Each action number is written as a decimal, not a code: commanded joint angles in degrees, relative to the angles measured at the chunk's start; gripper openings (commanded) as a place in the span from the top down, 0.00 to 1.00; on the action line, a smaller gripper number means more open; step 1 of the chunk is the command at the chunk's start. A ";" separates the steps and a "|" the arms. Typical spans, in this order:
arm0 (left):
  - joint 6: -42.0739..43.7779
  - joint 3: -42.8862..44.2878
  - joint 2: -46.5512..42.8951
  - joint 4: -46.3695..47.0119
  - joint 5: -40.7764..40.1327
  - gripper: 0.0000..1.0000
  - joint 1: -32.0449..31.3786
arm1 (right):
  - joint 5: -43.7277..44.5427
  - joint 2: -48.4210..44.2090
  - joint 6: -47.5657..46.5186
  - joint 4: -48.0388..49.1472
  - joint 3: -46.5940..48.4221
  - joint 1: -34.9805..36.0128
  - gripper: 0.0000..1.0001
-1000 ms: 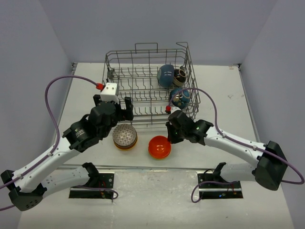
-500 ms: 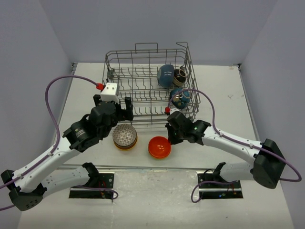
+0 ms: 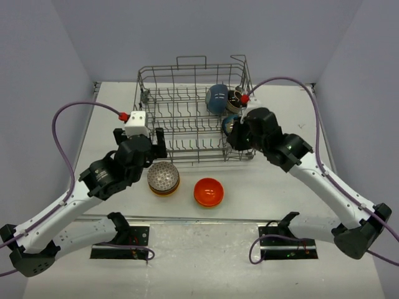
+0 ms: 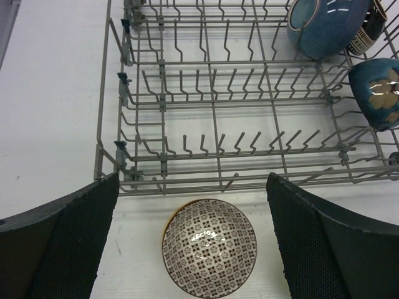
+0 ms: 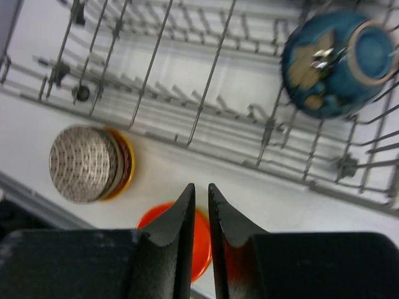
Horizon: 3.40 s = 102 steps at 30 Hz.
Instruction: Unload the bowls from the dish rack
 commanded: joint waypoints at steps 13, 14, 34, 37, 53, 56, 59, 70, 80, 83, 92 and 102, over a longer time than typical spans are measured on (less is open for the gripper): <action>3.38 -7.59 -11.53 -4.18 3.51 0.00 0.19 | -4.03 37.19 -6.88 2.56 39.53 -19.40 0.61; 3.29 -8.91 -13.19 -4.27 2.80 0.00 0.19 | -4.82 41.30 -7.14 2.47 41.40 -20.10 0.61; 2.68 -15.07 -17.60 0.21 3.50 0.00 0.28 | -17.74 63.23 -4.60 -2.89 60.23 -23.63 0.37; 2.68 -15.16 -18.13 0.21 3.50 0.00 0.28 | -24.50 63.06 -3.11 0.08 58.48 -24.77 0.37; 2.94 -15.51 -18.75 0.65 3.85 0.00 0.28 | -46.05 64.11 0.94 13.10 52.24 -28.20 0.42; 3.03 -15.51 -18.66 0.74 3.85 0.00 0.28 | -48.33 65.42 2.08 14.68 52.76 -28.64 0.44; 3.03 -15.51 -18.74 0.74 3.94 0.00 0.19 | -50.97 66.83 3.57 16.18 53.11 -28.81 0.47; 3.29 -15.51 -19.18 0.83 4.20 0.00 0.28 | -49.66 70.52 3.58 14.25 55.92 -28.90 0.62; 3.29 -15.60 -19.45 0.83 4.03 0.00 0.28 | -55.97 73.16 7.34 20.21 53.82 -29.34 0.82; 3.29 -15.60 -19.62 0.83 3.85 0.00 0.28 | -57.91 73.69 8.58 21.90 53.38 -29.43 0.86; 3.29 -15.60 -20.24 0.74 3.59 0.00 0.28 | -66.61 73.51 17.81 34.46 48.72 -30.31 1.00; 3.29 -15.60 -20.77 0.56 3.32 0.00 0.28 | -69.08 71.50 23.88 42.20 46.79 -30.31 1.00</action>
